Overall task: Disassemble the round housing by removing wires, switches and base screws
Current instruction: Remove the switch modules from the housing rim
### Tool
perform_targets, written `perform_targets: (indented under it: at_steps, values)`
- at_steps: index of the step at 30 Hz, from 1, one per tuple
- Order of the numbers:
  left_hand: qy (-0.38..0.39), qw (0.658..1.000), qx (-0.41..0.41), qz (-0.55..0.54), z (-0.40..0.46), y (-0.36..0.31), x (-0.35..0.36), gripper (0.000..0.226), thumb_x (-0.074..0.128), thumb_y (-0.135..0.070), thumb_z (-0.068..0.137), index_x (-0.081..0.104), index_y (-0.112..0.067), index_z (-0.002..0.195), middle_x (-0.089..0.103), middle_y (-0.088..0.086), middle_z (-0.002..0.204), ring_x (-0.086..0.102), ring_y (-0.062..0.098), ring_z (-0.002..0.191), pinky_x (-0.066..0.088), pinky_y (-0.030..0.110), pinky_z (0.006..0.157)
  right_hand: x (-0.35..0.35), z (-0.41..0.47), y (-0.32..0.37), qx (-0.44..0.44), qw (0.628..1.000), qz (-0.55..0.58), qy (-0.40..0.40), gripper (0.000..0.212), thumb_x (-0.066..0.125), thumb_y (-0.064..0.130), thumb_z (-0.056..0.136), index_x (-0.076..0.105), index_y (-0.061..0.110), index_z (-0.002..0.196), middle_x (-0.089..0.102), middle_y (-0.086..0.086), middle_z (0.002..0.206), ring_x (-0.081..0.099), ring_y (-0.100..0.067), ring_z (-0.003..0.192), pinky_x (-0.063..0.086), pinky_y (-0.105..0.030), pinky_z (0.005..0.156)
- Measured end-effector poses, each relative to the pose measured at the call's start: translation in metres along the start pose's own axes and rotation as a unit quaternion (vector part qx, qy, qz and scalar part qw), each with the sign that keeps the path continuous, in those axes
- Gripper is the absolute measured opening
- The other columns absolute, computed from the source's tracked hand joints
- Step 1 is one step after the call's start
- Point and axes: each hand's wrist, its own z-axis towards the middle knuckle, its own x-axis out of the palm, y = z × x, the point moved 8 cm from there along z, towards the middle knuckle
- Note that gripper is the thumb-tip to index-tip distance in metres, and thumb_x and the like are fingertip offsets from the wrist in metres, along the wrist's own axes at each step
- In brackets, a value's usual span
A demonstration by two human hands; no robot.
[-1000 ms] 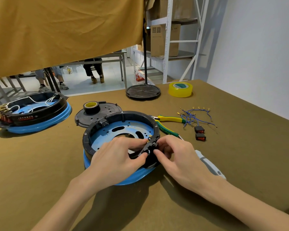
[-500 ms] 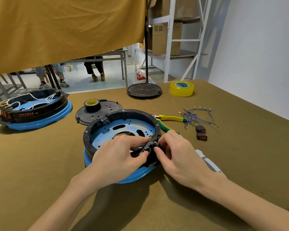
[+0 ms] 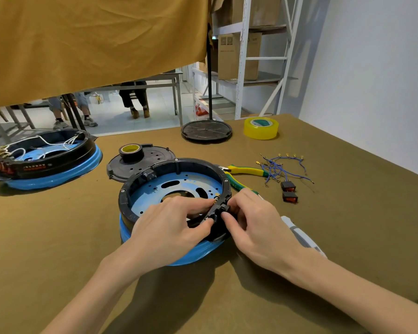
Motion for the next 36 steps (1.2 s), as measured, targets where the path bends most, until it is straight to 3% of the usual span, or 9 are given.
perform_targets:
  at_steps: [13, 18, 21, 25, 28, 31, 36]
  values:
    - [0.007, 1.0, -0.006, -0.001, 0.0, 0.002, 0.0, 0.043, 0.057, -0.051, 0.095, 0.054, -0.057, 0.137, 0.067, -0.038, 0.115, 0.063, -0.006, 0.109, 0.061, 0.035, 0.077, -0.001, -0.001, 0.0, 0.019, 0.999, 0.025, -0.01, 0.006, 0.068, 0.025, 0.096, 0.063, 0.021, 0.098, 0.049, 0.019, 0.087, 0.052, 0.007, 0.084, 0.042, -0.007, 0.07]
    - [0.005, 1.0, -0.001, -0.007, 0.001, 0.004, 0.0, 0.043, 0.058, -0.049, 0.095, 0.055, -0.055, 0.137, 0.066, -0.041, 0.116, 0.061, -0.011, 0.109, 0.061, 0.029, 0.077, 0.004, -0.001, 0.002, 0.025, 1.0, 0.01, 0.004, 0.01, 0.066, 0.026, 0.096, 0.06, 0.022, 0.102, 0.042, 0.025, 0.087, 0.049, 0.012, 0.092, 0.041, -0.004, 0.077]
    - [0.016, 1.0, -0.005, -0.02, 0.002, 0.005, 0.001, 0.042, 0.058, -0.049, 0.094, 0.056, -0.054, 0.136, 0.064, -0.042, 0.117, 0.059, -0.015, 0.111, 0.061, 0.029, 0.083, 0.004, 0.001, -0.004, 0.042, 0.999, 0.009, 0.023, 0.013, 0.065, 0.031, 0.097, 0.061, 0.024, 0.107, 0.045, 0.023, 0.09, 0.05, 0.01, 0.093, 0.042, -0.005, 0.077]
    - [-0.007, 1.0, -0.018, -0.004, 0.004, 0.011, 0.0, 0.046, 0.06, -0.054, 0.09, 0.056, -0.051, 0.136, 0.065, -0.042, 0.114, 0.056, -0.024, 0.1, 0.048, 0.01, 0.074, 0.003, 0.003, 0.005, 0.017, 0.999, -0.029, 0.038, 0.012, 0.059, 0.032, 0.1, 0.06, 0.023, 0.107, 0.048, 0.015, 0.095, 0.051, 0.002, 0.085, 0.044, -0.012, 0.07]
    - [-0.024, 1.0, -0.018, 0.01, 0.004, 0.01, 0.0, 0.055, 0.055, -0.06, 0.086, 0.053, -0.05, 0.14, 0.065, -0.038, 0.118, 0.058, -0.016, 0.106, 0.053, 0.017, 0.079, 0.001, 0.007, 0.011, -0.003, 0.996, -0.06, 0.061, 0.011, 0.055, 0.03, 0.101, 0.057, 0.02, 0.101, 0.049, 0.009, 0.094, 0.049, -0.006, 0.077, 0.041, -0.016, 0.064]
    - [-0.028, 0.999, -0.012, 0.036, 0.004, 0.007, 0.0, 0.063, 0.047, -0.066, 0.081, 0.047, -0.053, 0.143, 0.064, -0.036, 0.121, 0.061, -0.006, 0.11, 0.058, 0.03, 0.084, -0.002, 0.013, 0.01, -0.006, 0.995, -0.052, 0.082, 0.01, 0.058, 0.03, 0.1, 0.053, 0.024, 0.094, 0.047, 0.013, 0.087, 0.048, -0.002, 0.075, 0.037, -0.013, 0.063]
    - [-0.028, 0.998, 0.018, 0.047, 0.003, 0.002, -0.001, 0.06, 0.05, -0.062, 0.084, 0.04, -0.057, 0.143, 0.059, -0.045, 0.121, 0.056, -0.018, 0.113, 0.056, 0.019, 0.072, -0.005, 0.012, -0.004, 0.039, 0.996, 0.045, 0.065, 0.011, 0.07, 0.029, 0.095, 0.071, 0.019, 0.099, 0.063, 0.011, 0.087, 0.059, -0.006, 0.076, 0.049, -0.02, 0.065]
